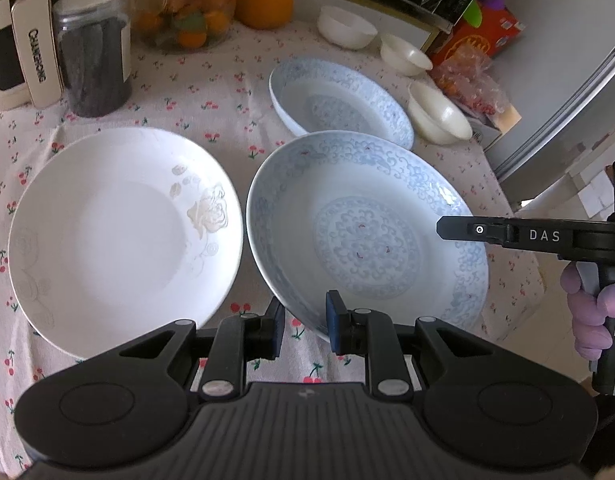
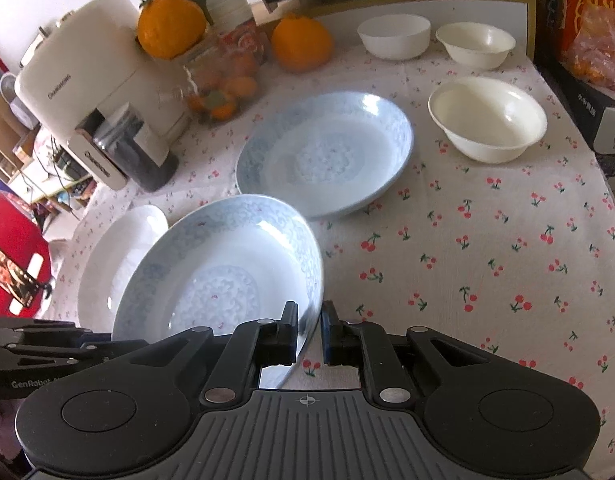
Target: Organize plates and bowls
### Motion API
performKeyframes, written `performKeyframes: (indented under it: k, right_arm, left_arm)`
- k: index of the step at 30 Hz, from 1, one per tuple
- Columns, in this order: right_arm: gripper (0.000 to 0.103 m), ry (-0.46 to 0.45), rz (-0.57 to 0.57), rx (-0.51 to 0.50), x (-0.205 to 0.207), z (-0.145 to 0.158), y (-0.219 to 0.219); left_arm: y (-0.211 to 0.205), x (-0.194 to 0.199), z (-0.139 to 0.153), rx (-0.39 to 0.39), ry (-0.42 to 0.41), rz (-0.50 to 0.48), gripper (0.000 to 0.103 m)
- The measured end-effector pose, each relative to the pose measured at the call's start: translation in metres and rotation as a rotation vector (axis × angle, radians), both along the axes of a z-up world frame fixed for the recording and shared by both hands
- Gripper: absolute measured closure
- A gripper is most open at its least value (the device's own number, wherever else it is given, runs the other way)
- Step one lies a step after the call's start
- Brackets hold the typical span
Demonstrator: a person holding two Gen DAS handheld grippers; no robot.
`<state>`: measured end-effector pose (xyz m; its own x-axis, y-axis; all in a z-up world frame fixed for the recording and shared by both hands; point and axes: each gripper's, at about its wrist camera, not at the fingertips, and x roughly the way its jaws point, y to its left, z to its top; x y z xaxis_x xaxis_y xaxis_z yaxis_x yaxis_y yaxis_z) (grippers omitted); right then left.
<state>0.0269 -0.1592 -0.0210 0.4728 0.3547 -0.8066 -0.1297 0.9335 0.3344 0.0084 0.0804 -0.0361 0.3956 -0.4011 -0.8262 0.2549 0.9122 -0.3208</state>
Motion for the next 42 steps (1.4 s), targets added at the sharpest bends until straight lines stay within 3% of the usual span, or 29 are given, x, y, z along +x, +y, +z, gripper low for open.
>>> performKeyframes:
  k: [29,42]
  right_arm:
    - [0.091,-0.103,-0.099,0.067,0.043,0.018,-0.021]
    - [0.091,-0.105,-0.19,0.057,0.082,0.001,-0.036]
  left_arm:
    - [-0.012,0.034,0.009,-0.031,-0.107,0.025,0.084]
    - [-0.036,0.075,0.001,0.025,-0.158,0.048,0.084]
